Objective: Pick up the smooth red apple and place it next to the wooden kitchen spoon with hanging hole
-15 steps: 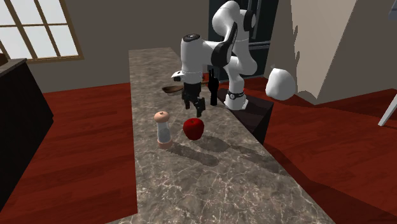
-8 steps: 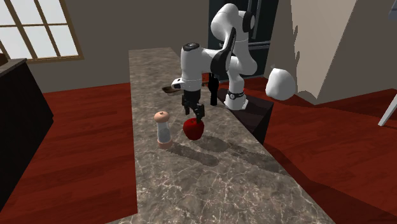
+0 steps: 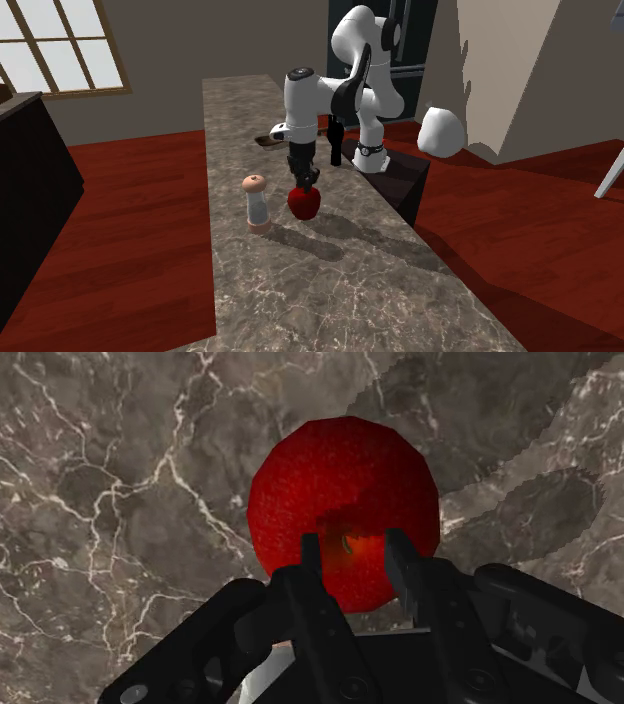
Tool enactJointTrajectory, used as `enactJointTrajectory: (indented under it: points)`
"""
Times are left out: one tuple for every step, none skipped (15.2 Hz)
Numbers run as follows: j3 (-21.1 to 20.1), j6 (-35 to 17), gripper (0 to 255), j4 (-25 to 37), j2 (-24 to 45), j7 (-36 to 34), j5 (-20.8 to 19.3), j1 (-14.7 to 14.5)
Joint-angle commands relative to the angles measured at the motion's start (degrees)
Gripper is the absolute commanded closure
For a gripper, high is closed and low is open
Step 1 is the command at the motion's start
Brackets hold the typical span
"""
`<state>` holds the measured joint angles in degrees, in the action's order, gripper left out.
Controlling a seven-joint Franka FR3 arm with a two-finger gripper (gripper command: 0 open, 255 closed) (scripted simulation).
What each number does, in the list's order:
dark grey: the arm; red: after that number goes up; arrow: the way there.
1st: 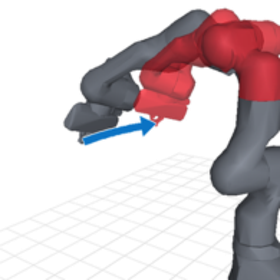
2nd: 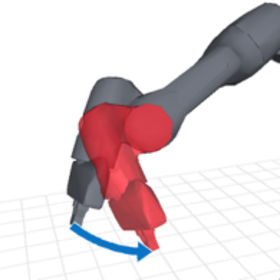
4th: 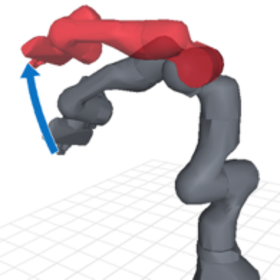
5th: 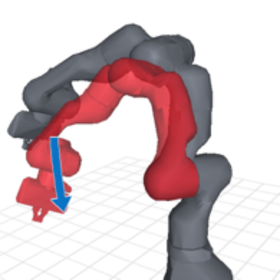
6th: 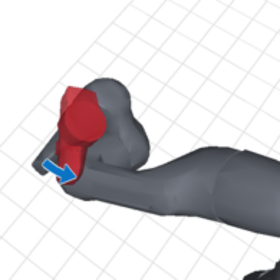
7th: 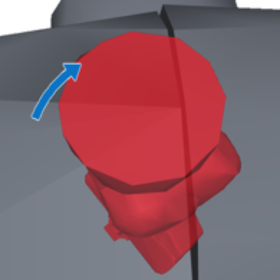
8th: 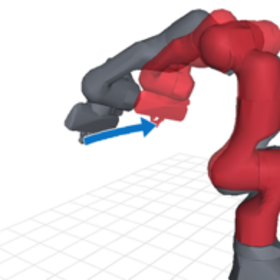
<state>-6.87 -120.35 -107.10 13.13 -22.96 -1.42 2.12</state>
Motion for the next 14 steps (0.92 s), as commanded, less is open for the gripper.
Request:
enactJointTrajectory:
  points:
    - [0.0, 0.0, 255, 0.0, 0.0, 0.0, 0.0, 0.0]
    - [0.0, 0.0, 255, 0.0, 0.0, 0.0, 0.0, 0.0]
    - [0.0, 0.1, 255, 0.0, 0.0, 0.0, 0.0, 0.0]
    - [0.0, 0.0, 255, 0.0, 0.0, 0.0, 0.0, 0.0]
    - [0.0, 0.1, 255, 0.0, 0.0, 0.0, 0.0, 0.0]
    - [0.0, 0.0, 255, 0.0, 0.0, 0.0, 0.0, 0.0]
    - [0.0, 0.0, 255, -0.1, 0.0, 0.0, 0.0, 0.0]
    - [0.0, 0.0, 255, 0.0, 0.0, 0.0, 0.0, 0.0]
    - [0.0, 0.7, 255, 0.4, -0.3, 0.0, 0.0, 0.0]
    - [0.0, 1.4, 255, 0.8, -0.5, 0.1, 0.1, 0.0]
    - [0.0, 2.1, 255, 1.2, -0.8, 0.1, 0.1, 0.0]
    - [0.0, 2.8, 255, 1.7, -1.1, 0.1, 0.2, 0.0]
    - [0.0, 3.5, 255, 2.1, -1.3, 0.1, 0.2, 0.0]
    - [0.0, 4.2, 255, 2.6, -1.5, 0.1, 0.2, 0.1]
